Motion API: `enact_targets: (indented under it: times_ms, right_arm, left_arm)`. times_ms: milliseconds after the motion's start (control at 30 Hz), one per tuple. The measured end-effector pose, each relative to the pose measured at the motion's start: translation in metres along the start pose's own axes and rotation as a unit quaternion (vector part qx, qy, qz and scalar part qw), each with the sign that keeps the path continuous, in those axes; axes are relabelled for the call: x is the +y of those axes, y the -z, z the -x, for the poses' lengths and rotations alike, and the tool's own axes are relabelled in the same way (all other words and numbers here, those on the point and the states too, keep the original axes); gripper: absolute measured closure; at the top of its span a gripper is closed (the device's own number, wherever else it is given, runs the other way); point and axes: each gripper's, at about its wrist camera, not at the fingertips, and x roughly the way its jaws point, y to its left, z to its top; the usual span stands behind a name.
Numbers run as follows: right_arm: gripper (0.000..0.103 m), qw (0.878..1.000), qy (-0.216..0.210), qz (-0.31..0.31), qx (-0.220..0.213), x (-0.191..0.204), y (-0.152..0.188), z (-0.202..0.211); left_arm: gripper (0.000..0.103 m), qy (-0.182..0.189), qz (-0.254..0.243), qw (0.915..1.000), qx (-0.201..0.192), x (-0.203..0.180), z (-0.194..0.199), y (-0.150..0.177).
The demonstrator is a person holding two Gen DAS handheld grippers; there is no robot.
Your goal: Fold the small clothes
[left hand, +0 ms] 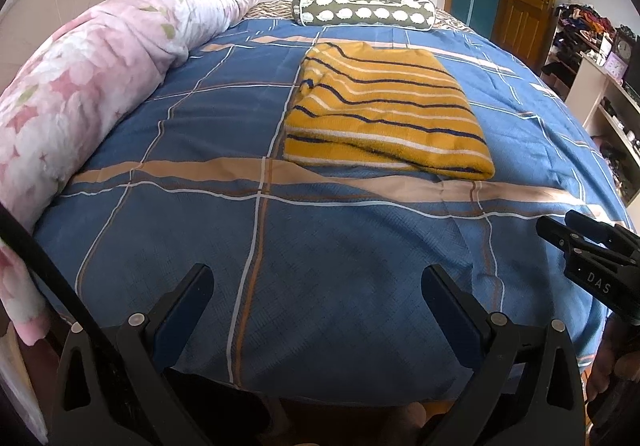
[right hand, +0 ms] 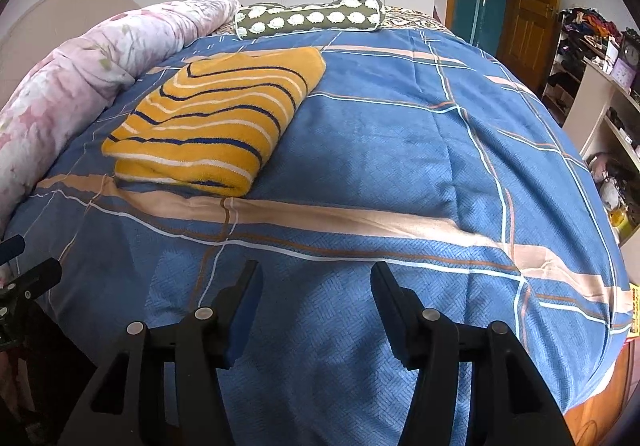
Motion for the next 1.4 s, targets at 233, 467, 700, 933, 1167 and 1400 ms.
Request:
enact_targets:
  times_ms: [233,467,700,933,1167,1400]
  right_arm:
    - [0.038,1.000,0.010,0.016,-0.004,0.009,0.000,0.000]
    - [0.036,1.000,0.015,0.026,-0.002,0.014,0.001,-0.003]
    - [0.035,1.000,0.016,0.013,0.011,0.007,0.004,-0.013]
    - [0.035,0.999,0.019,0.007,0.029,0.004,0.007,-0.027]
    - [0.029,0.999,0.011,-0.014,0.035,-0.002,0.007,-0.037]
    - [0.015,1.000,0.012,-0.005,0.027,0.002,0.008,-0.045]
  left_arm:
    - [0.000,0.004,0.007,0.9999,0.008,0.003,-0.005,0.000]
    - [0.000,0.013,0.013,0.9995,0.026,0.002,-0.016,0.002]
    - [0.000,0.017,0.021,0.9968,0.075,0.003,-0.046,0.011]
    - [0.000,0.006,0.014,0.9953,0.095,0.000,-0.065,0.016]
    - [0.000,-0.008,0.011,0.9958,0.091,-0.003,-0.072,0.019]
    - [0.000,-0.021,0.013,0.9968,0.076,-0.008,-0.073,0.023]
